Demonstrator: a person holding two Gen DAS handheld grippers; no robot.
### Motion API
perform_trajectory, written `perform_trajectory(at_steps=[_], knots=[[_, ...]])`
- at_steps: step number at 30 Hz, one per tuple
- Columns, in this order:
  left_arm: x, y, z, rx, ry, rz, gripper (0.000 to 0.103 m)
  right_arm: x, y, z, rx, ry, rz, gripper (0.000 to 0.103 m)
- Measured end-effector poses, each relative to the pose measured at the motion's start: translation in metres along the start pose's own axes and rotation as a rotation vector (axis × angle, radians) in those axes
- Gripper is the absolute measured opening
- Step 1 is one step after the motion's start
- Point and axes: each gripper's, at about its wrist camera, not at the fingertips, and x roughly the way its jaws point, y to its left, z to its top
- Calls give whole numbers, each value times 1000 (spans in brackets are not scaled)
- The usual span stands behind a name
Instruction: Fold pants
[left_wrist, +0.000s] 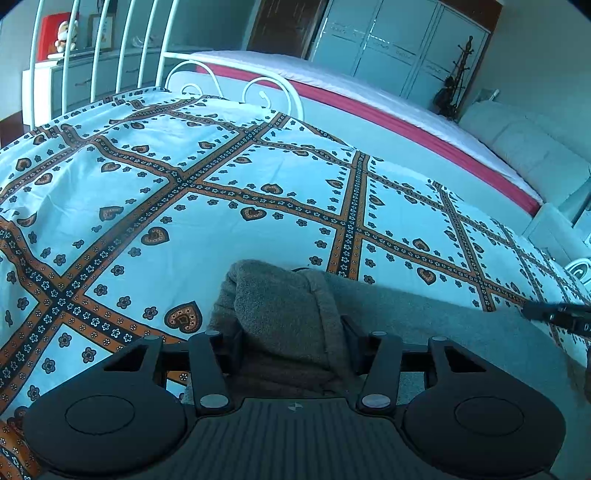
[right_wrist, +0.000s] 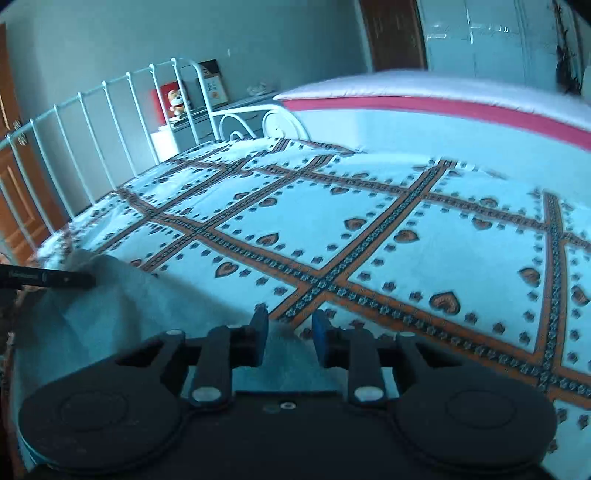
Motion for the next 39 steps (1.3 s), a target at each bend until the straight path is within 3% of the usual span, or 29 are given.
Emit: perform_trajectory(at_steps=[4, 8, 10, 12, 14, 17, 19, 22, 23, 25, 27, 30, 35, 36, 38, 39], knots=[[-1, 0, -2, -2, -12, -1, 51, 6, -14, -6, 49, 49, 38, 18], [-2, -2, -2, -4, -17, 2, 51, 5, -13, -8, 59, 68, 106, 0], [-4, -1, -1, -6, -20, -5, 50, 4, -8, -8, 26, 87, 115, 0], [-8, -1, -1, -7, -45, 0, 44, -1, -5, -6, 18, 60, 129, 0], [-18, -3, 3, 15, -102, 10, 30, -8, -3, -1, 10, 2, 108, 0], [-22, -3, 11, 27, -130, 33, 30, -14, 3, 13, -6, -60, 96, 0], [-5, 1, 5, 36, -67, 59, 30, 0, 4, 14, -2, -39, 70, 0], [2, 1, 2, 31, -55, 78, 43, 33, 3, -4, -45, 57, -41, 0], [-4, 1, 3, 12, -77, 87, 60, 30, 4, -7, -37, 34, -46, 0], [-20, 0, 4, 9, -127, 135, 75, 10, -2, -4, 43, -23, -59, 8], [-39, 0, 6, 5, -166, 163, 75, -21, -4, -6, 69, -103, -68, 8], [-61, -9, 6, -4, -174, 140, 75, -63, -2, -16, 48, -154, -69, 8], [-49, -52, -21, 155, -34, 73, 75, -86, 2, -55, 26, -73, -84, 8], [-35, -55, -28, 195, 31, 99, 75, -82, 0, -65, 34, -24, -106, 8], [-19, -58, -43, 350, 64, 222, 76, -73, -4, -84, 40, 79, -167, 4], [-17, -59, -46, 412, 62, 296, 78, -83, -5, -88, 60, 39, -164, 4]])
